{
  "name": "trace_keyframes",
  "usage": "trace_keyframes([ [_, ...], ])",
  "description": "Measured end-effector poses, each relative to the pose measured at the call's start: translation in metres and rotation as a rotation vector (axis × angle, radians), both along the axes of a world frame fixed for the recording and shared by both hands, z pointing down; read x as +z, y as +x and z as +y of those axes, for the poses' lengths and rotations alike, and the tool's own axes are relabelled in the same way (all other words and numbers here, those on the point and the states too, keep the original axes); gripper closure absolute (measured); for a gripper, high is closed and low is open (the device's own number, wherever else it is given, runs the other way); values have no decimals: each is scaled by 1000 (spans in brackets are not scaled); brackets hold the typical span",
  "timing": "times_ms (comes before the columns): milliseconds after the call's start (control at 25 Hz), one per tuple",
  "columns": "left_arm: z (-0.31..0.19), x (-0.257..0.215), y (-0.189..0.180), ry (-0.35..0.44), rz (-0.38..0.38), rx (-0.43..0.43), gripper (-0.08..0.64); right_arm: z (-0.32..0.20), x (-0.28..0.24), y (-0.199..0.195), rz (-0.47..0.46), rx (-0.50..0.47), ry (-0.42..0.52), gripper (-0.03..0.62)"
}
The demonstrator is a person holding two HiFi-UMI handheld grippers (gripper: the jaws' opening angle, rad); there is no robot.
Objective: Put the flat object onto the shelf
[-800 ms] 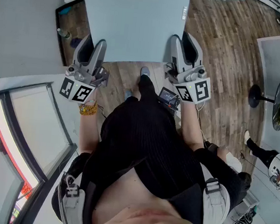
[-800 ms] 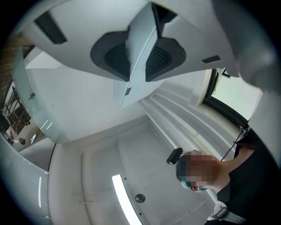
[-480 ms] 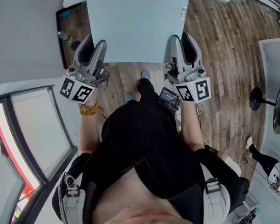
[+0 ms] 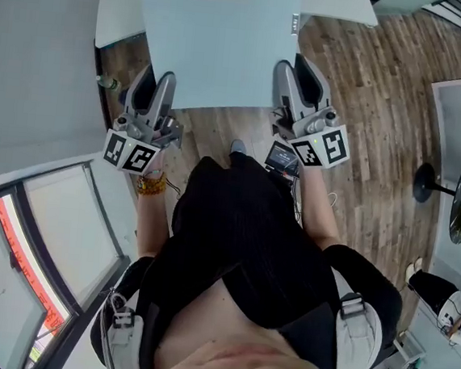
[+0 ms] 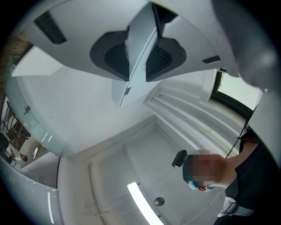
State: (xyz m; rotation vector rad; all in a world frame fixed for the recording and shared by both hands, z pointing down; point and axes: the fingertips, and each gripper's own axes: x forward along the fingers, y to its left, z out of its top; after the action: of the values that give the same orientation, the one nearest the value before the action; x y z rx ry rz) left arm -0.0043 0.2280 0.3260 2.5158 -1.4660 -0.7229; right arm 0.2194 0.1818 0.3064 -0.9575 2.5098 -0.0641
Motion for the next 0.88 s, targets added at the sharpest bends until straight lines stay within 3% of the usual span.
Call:
trace_keyframes([
  [480,-142,-8,-34,-6,22,-3,377,-142,-9,-34,15,-5,-20,477],
  [880,-283,-9,-113,-11,70,51,377,-275,-18,-112,44,41,-32,477],
])
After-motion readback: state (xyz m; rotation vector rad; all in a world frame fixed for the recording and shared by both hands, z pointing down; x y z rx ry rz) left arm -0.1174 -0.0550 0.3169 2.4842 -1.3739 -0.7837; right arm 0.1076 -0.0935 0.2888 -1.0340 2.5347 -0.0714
